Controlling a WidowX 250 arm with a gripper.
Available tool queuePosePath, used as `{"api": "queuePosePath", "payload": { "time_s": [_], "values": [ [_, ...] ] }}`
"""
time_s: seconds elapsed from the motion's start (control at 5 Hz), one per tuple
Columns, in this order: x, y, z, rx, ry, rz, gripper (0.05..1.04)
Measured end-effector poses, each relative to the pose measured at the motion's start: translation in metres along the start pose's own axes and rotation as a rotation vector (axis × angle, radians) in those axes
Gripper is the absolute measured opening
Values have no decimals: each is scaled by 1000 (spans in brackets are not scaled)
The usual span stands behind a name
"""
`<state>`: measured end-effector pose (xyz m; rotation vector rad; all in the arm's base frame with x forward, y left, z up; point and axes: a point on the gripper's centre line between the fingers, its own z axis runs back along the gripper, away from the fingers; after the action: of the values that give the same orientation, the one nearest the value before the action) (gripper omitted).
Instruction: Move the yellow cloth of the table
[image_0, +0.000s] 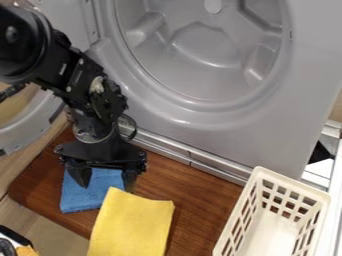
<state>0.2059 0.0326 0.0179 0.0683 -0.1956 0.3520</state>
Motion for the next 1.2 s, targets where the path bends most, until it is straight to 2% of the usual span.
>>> {"api": "queuePosePath", "payload": {
  "time_s": [0.2,0.4,0.6,0.8,1.2],
  "values": [
    [-2,-1,-4,-2,15,-1,1001],
    [-3,-6,-24,-48,7,-45,1001],
    [-7,-10,-52,-63,13,-100,1001],
    [-11,-12,-66,-62,30,-133,1001],
    [-22,-15,-87,-55,98,-204,1001]
  ]
}}
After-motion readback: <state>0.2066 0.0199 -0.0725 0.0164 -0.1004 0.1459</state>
